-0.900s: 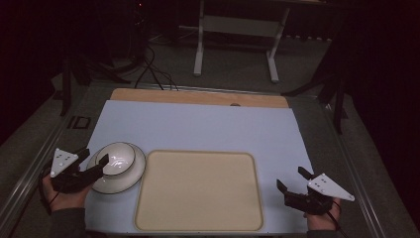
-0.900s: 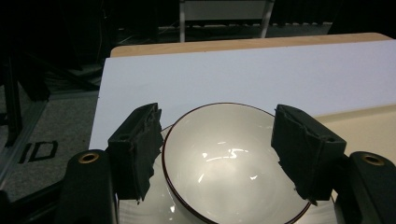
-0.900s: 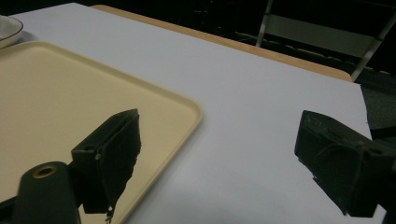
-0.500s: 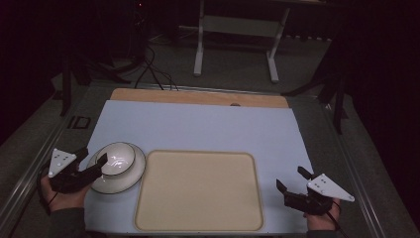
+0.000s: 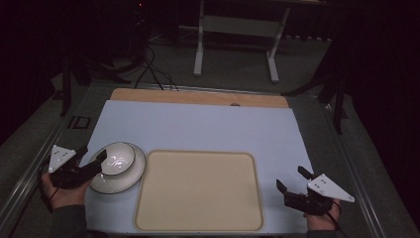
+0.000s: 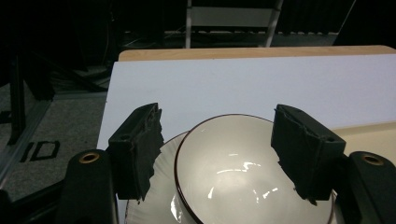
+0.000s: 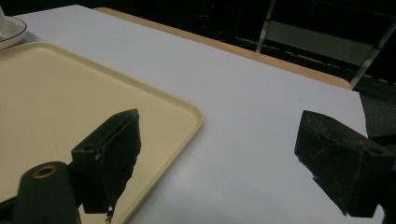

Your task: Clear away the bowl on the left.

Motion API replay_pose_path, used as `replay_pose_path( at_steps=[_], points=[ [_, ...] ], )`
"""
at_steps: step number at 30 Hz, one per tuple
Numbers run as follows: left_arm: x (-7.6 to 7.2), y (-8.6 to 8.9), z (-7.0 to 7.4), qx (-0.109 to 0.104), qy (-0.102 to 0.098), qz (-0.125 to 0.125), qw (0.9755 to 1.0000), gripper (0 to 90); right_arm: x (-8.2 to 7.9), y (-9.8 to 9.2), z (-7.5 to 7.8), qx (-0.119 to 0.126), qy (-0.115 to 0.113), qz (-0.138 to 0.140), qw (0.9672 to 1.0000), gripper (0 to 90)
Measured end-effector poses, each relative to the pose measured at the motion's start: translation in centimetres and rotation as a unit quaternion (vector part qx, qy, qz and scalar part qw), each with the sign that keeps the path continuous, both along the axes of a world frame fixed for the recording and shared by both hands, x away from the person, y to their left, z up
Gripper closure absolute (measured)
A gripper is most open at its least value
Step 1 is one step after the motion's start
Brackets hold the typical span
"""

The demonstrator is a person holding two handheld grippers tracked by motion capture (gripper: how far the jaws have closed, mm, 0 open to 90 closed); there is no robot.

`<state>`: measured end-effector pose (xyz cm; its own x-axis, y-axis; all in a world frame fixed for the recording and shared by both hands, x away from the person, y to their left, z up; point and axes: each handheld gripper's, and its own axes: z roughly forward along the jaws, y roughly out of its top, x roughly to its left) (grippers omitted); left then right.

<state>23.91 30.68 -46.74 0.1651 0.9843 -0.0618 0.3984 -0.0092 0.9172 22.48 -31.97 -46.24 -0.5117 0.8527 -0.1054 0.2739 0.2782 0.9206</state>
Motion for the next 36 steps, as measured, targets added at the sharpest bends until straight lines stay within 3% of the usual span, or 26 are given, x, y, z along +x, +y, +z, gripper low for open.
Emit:
replay_pose_path(
  at_steps=[10,27,36],
  points=[
    [0.5,0.2,-0.3,0.001,0.007,0.013,0.9999,32.6,0.0,0.0,0.0,0.003,-0.001,-0.002,1.0000,14.0],
    [2.2,0.9,-1.3,0.004,0.039,0.026,0.9989,32.1,-0.2,-0.1,0.2,0.004,-0.008,-0.004,1.0000,14.0],
    [3.2,1.5,-2.3,0.000,0.070,0.031,0.9971,31.9,-0.2,-0.2,0.2,0.007,-0.010,-0.005,0.9999,14.0]
  ],
)
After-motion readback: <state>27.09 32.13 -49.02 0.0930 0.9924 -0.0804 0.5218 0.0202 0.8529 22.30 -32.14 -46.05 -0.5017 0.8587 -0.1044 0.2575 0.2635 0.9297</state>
